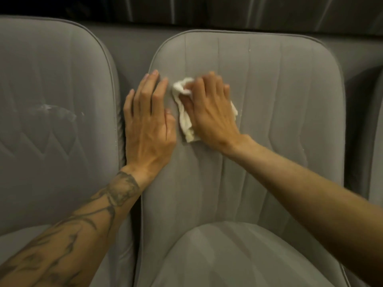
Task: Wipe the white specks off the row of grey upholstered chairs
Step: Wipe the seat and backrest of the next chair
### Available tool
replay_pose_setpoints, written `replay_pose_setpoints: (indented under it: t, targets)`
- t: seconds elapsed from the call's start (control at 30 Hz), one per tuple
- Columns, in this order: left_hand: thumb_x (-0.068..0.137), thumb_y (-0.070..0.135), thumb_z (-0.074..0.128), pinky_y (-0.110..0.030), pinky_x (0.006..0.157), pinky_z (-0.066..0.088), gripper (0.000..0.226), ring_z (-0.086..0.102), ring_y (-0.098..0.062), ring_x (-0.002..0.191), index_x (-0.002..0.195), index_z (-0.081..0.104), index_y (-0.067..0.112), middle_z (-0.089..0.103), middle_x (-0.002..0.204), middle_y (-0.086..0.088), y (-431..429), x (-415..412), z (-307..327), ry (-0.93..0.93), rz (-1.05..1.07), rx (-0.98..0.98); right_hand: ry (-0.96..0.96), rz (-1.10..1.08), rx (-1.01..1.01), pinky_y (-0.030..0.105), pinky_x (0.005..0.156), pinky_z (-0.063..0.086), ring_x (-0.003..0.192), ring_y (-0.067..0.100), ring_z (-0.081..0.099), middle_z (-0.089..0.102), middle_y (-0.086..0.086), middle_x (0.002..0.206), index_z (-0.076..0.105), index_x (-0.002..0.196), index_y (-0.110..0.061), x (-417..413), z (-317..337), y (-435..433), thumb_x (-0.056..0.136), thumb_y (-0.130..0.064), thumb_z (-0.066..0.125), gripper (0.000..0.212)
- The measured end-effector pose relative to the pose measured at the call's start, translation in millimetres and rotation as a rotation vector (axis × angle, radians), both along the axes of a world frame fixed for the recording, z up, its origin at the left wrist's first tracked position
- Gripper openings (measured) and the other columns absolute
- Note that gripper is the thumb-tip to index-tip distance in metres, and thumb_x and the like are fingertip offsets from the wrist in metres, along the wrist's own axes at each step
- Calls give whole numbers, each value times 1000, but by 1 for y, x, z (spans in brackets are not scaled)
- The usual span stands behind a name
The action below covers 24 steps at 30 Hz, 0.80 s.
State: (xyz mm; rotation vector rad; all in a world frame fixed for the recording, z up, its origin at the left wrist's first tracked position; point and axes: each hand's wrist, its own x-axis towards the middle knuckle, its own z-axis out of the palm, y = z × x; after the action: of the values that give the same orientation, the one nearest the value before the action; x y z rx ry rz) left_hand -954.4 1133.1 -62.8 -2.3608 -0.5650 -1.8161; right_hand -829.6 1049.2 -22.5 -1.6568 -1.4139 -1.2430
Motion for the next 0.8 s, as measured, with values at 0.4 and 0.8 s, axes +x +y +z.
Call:
replay_pose_setpoints:
  t: [0.4,0.8]
  targets:
    - [100,-1,39,-44,120,39,47,48,-31,143,146,52,-3,51,152,-18,5,-2,-1,-142,-168,-65,55,102,-38,40,81,37,92,27,46,51,10,104,44,110,-18,-16,-77,2,103,-35,44,19]
    - [103,10,43,-38,118,40,44,50,-31,139,145,51,-1,50,153,-18,3,2,-1,-109,-39,-11,163,-50,137,46,85,40,96,32,48,53,16,106,42,115,-14,-10,-98,2,103,-32,42,21]
